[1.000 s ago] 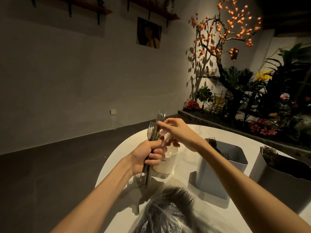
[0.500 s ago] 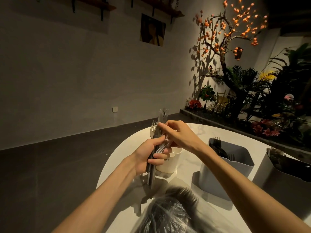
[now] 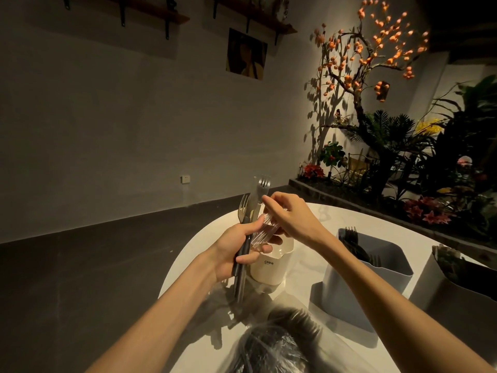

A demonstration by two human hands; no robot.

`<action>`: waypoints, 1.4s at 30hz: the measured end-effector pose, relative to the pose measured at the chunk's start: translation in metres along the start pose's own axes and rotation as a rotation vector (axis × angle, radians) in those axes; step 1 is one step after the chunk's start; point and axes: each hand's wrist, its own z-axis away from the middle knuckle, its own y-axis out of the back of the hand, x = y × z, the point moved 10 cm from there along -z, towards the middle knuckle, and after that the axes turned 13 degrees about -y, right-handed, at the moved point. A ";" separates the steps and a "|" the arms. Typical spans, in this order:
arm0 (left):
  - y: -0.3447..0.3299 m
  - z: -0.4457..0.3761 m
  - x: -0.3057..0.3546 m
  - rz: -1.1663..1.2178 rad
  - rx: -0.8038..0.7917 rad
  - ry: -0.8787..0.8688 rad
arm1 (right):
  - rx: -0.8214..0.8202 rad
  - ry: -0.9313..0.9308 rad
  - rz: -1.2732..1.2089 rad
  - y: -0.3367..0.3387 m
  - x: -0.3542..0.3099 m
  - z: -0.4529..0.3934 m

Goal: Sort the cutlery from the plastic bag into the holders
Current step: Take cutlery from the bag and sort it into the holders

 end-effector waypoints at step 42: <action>0.069 -0.013 -0.013 -0.585 0.421 -0.097 | -0.171 -0.023 0.832 -0.062 0.069 -0.030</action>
